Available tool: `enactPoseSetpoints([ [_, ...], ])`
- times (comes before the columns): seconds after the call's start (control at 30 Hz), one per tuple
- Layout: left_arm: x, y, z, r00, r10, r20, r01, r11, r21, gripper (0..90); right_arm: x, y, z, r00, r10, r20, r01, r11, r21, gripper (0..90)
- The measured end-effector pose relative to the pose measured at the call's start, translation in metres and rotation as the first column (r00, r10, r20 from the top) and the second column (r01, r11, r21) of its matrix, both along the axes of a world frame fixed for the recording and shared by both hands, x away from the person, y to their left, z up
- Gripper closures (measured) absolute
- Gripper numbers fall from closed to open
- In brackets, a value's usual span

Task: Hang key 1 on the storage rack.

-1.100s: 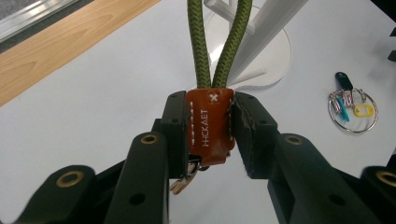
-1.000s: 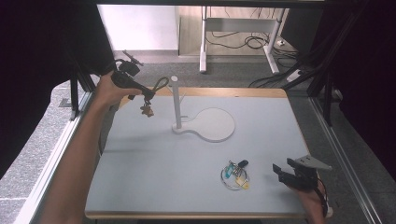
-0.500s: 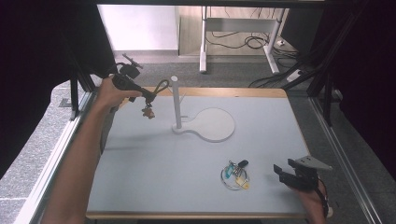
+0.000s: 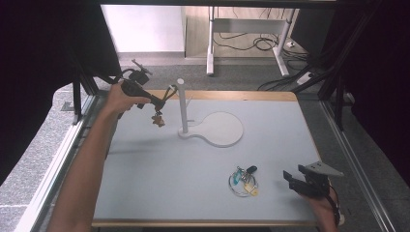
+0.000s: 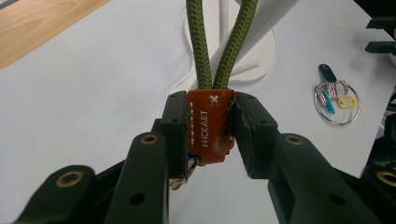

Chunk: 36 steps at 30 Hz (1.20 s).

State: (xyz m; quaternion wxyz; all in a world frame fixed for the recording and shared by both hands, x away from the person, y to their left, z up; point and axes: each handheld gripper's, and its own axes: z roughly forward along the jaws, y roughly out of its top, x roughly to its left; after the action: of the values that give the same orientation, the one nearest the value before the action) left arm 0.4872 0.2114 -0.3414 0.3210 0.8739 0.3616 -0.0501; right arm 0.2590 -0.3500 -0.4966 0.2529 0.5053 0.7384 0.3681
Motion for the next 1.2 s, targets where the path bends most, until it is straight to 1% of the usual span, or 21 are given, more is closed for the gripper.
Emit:
enactPoseSetpoints([
  [0.1,0.0,-0.003,-0.003,0.9999,-0.015,-0.005,0.015,0.9999,0.003,67.0,0.0,0.0,0.0,1.0,-0.002,0.002,0.002,1.0,0.003,34.1],
  [0.13,-0.001,-0.004,-0.004,0.9998,-0.018,-0.001,0.018,0.9998,0.008,67.0,0.0,0.0,0.0,1.0,-0.003,0.002,0.003,1.0,0.003,34.1],
  [0.37,-0.001,-0.012,-0.013,0.9998,-0.019,0.008,0.019,0.9997,0.013,66.7,0.0,0.0,0.0,1.0,-0.002,0.002,0.002,1.0,0.001,34.1],
  [0.43,-0.001,-0.014,-0.016,0.9995,-0.029,0.013,0.028,0.9994,0.02,66.5,0.001,0.0,0.0,1.0,-0.001,0.003,0.001,1.0,0.0,34.1],
  [0.5,-0.002,-0.016,-0.018,0.9995,-0.024,0.019,0.023,0.9995,0.022,66.1,0.0,0.0,0.0,1.0,0.0,0.001,0.0,1.0,0.0,34.1],
  [0.57,-0.003,-0.018,-0.02,0.9994,-0.024,0.023,0.023,0.9989,0.041,65.4,0.0,0.0,0.0,1.0,0.002,0.003,-0.002,1.0,0.0,34.1],
  [0.6,-0.003,-0.019,-0.021,0.9994,-0.025,0.023,0.024,0.9988,0.042,63.8,0.0,0.0,0.0,1.0,0.001,0.003,-0.001,1.0,0.002,34.1],
  [0.67,-0.007,-0.021,-0.022,0.999,-0.028,0.036,0.026,0.9984,0.051,61.9,0.0,-0.001,0.001,1.0,0.0,0.005,0.0,1.0,0.002,34.1],
  [0.73,-0.012,-0.021,-0.023,0.9983,-0.027,0.052,0.024,0.9981,0.056,60.9,0.0,-0.001,0.001,1.0,0.0,0.007,0.0,1.0,0.002,34.1],
  [0.8,-0.018,-0.02,-0.024,0.9975,-0.016,0.069,0.013,0.9987,0.049,59.2,0.0,-0.001,0.003,1.0,0.0,0.009,0.0,1.0,0.001,34.1],
  [0.9,-0.029,-0.019,-0.027,0.9958,0.001,0.092,-0.006,0.998,0.063,52.4,-0.001,0.001,0.004,0.9998,0.009,0.018,-0.009,1.0,0.0,34.1],
  [0.93,-0.033,-0.019,-0.028,0.9955,0.001,0.095,-0.007,0.9981,0.06,50.9,-0.001,0.002,0.005,0.9997,0.012,0.021,-0.012,0.9999,-0.003,34.0],
  [1.03,-0.045,-0.017,-0.032,0.9943,-0.004,0.106,0.001,0.9995,0.031,48.5,-0.001,0.005,0.007,0.9995,0.024,0.022,-0.024,0.9997,0.007,33.1],
  [1.13,-0.058,-0.014,-0.038,0.9922,-0.018,0.123,0.013,0.9993,0.034,46.6,-0.001,0.008,0.009,0.9992,0.039,0.014,-0.039,0.999,0.02,32.9],
  [1.2,-0.067,-0.013,-0.043,0.9916,-0.02,0.127,0.016,0.9993,0.035,45.8,-0.001,0.011,0.01,0.9984,0.054,0.017,-0.054,0.9983,0.022,32.9],
])
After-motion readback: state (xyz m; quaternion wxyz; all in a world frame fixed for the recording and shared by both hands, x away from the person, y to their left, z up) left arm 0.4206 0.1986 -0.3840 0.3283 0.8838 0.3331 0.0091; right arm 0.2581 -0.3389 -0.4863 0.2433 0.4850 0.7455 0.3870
